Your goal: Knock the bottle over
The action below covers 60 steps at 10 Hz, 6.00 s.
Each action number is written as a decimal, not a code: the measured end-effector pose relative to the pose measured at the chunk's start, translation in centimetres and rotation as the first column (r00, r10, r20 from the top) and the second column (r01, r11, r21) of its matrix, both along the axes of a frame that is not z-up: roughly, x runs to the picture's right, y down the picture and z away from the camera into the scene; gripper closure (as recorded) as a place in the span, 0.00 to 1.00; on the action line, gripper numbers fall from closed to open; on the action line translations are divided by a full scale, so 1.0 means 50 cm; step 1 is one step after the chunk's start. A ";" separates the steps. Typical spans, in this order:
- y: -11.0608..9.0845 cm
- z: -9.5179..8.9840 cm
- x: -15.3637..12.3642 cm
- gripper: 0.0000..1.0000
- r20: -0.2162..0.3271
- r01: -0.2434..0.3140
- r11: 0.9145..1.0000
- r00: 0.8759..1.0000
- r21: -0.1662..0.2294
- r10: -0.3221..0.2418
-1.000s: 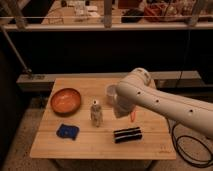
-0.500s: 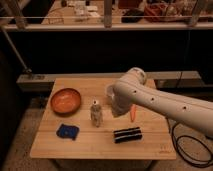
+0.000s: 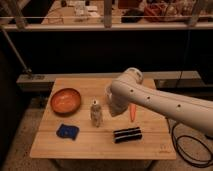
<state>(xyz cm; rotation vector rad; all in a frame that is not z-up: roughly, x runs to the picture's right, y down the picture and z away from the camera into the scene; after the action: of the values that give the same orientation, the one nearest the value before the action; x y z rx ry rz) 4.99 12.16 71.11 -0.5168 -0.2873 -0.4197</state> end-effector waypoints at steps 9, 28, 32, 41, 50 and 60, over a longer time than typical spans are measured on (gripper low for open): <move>0.003 0.038 -0.034 1.00 0.027 0.013 1.000 1.000 -0.011 -0.012; -0.005 0.081 -0.144 1.00 0.047 0.053 0.998 0.998 -0.029 -0.052; -0.009 0.082 -0.161 1.00 0.046 0.065 0.997 0.997 -0.032 -0.063; -0.012 0.071 -0.177 1.00 0.037 0.072 0.997 0.997 -0.042 -0.070; -0.015 0.060 -0.175 1.00 0.021 0.066 0.997 0.998 -0.050 -0.065; -0.020 0.053 -0.168 1.00 0.003 0.062 0.997 0.998 -0.054 -0.062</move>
<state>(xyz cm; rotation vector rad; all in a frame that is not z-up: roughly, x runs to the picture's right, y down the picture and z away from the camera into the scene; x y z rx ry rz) -3.40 11.14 73.77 -0.5796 -0.2845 -0.4739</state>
